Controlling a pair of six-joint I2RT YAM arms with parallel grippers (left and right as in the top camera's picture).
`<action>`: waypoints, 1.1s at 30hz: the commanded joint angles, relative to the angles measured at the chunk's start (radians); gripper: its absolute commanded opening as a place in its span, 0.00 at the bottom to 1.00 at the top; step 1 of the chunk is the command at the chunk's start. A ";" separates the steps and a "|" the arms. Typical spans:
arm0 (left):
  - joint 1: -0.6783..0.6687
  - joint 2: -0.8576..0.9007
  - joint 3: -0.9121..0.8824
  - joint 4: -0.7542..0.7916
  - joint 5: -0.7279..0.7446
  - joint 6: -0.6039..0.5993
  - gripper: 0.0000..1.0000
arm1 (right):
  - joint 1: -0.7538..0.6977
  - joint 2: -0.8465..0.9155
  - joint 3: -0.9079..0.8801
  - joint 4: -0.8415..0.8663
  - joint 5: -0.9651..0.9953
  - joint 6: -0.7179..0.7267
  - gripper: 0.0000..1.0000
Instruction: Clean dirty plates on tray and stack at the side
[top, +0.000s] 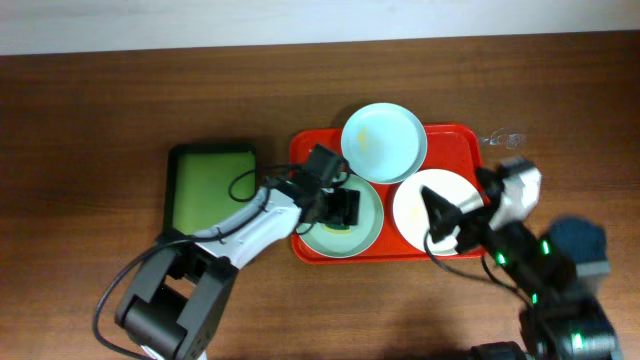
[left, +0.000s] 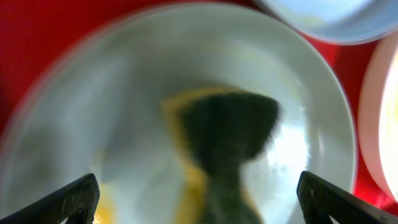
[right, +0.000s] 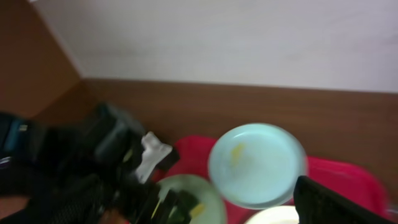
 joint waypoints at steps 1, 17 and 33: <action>0.164 -0.175 0.047 -0.040 -0.008 -0.004 1.00 | -0.001 0.201 0.084 -0.010 -0.079 0.113 0.98; 0.351 -0.333 0.036 -0.246 0.046 0.135 0.66 | 0.293 1.270 0.607 -0.494 0.345 -0.035 0.43; 0.190 -0.161 0.012 -0.169 0.084 0.134 0.30 | 0.150 1.305 0.483 -0.429 -0.024 -0.206 0.04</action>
